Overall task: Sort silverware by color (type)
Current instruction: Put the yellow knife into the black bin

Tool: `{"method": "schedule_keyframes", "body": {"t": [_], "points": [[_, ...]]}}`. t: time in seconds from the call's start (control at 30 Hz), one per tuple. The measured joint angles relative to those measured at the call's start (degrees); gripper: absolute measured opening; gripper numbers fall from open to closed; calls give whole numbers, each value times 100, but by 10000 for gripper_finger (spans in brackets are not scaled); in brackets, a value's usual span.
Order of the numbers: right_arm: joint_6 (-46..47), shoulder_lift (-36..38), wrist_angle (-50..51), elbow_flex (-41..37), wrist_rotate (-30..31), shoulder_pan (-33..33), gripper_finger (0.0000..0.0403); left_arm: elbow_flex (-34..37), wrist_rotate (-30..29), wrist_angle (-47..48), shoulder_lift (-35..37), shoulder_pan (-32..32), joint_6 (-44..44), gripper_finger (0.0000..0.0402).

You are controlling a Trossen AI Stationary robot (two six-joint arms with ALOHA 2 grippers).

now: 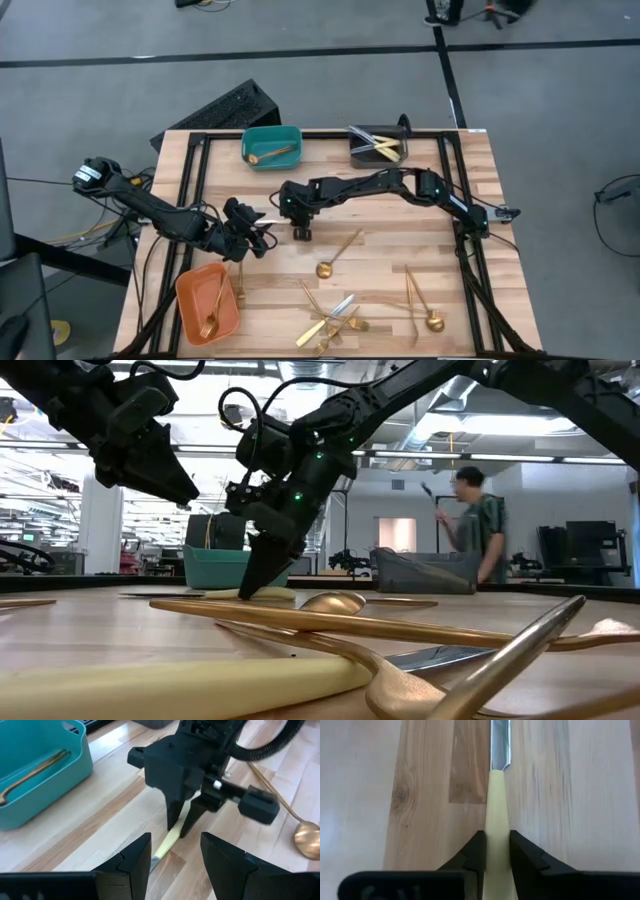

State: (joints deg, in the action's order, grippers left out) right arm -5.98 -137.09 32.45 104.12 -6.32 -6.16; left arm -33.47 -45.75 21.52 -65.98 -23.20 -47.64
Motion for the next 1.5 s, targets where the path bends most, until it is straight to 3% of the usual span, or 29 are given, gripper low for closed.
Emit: {"method": "schedule_keyframes", "body": {"t": [0.27,0.43,0.57,0.8,0.97,1.13,1.33,1.5], "points": [[-141,694,1158,-102,-264,-160,89,0,135,4,0,-10,-7,160],[-246,1351,1229,-270,-215,-334,89,0,157,20,0,-162,-184,160],[-286,1889,1047,-1125,-83,-507,89,0,-44,34,0,-386,-398,160],[-243,3404,-457,-3384,5,-1213,89,0,-535,52,-40,-690,-705,160],[-250,4366,-1232,-4418,1023,-1649,89,0,-873,-221,-492,-627,-735,160],[-603,4889,-1201,-4779,1873,-1988,89,0,-697,-929,-1287,-410,-408,160],[-1373,5088,-1384,-4784,2271,-2383,89,0,-343,-1790,-2165,-93,-33,160],[-1842,4872,-1680,-4782,2315,-2796,89,0,559,-3216,-2718,278,718,160]]}}
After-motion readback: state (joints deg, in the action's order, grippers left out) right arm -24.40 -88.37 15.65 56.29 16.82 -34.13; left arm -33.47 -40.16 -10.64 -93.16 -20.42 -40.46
